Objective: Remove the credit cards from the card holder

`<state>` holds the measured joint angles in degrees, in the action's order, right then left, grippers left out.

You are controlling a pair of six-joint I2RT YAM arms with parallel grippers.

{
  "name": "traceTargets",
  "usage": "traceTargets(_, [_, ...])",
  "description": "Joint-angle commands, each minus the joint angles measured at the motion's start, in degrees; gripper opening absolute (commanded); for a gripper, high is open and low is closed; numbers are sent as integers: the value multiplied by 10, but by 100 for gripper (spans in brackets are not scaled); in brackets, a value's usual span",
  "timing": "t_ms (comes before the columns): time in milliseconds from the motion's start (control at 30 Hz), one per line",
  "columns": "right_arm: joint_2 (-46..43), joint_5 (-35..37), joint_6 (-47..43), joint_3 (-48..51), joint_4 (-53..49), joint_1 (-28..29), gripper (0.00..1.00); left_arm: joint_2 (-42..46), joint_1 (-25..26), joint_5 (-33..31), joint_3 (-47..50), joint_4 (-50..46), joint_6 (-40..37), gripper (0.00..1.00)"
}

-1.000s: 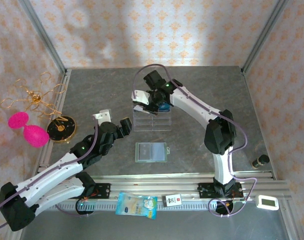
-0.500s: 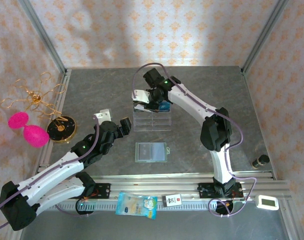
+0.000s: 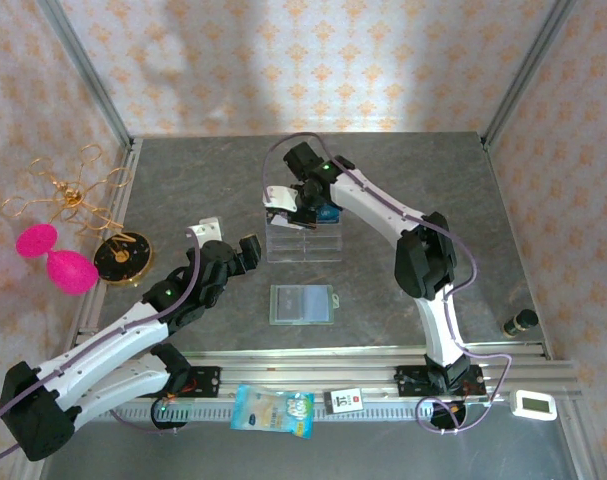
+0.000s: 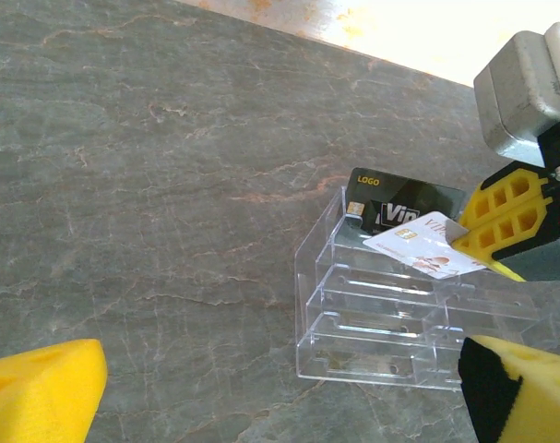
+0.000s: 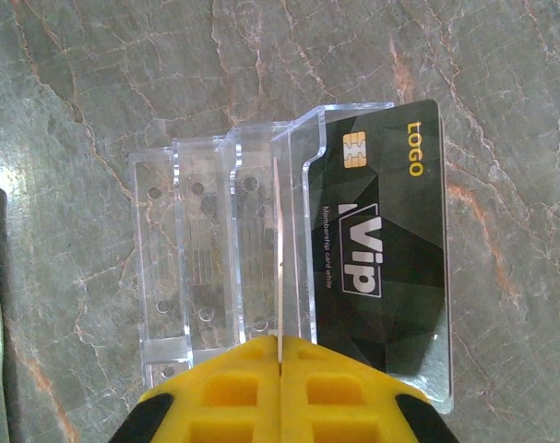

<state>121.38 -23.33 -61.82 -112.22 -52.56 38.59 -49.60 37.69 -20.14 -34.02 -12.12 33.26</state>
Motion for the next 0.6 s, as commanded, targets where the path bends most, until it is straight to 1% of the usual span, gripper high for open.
traceTargets(0, [-1,10,-10,12,-4,9,0,1,-6,-1,3,10,-7,99])
traceTargets(100, [0,16,-6,21,8,14,0,5,-5,2,8,11,-5,99])
traceTargets(200, [3,22,7,24,32,18,4,7,-6,6,10,14,-4,99])
traceTargets(267, [3,20,26,19,61,18,10,8,-6,8,12,14,-4,99])
traceTargets(333, [3,15,51,9,83,18,13,9,-6,11,14,16,-3,99])
traceTargets(433, [-8,-3,83,-4,102,18,31,11,-6,20,18,22,-1,99])
traceTargets(567, [-17,-14,129,-10,125,18,35,20,-6,24,24,31,0,99])
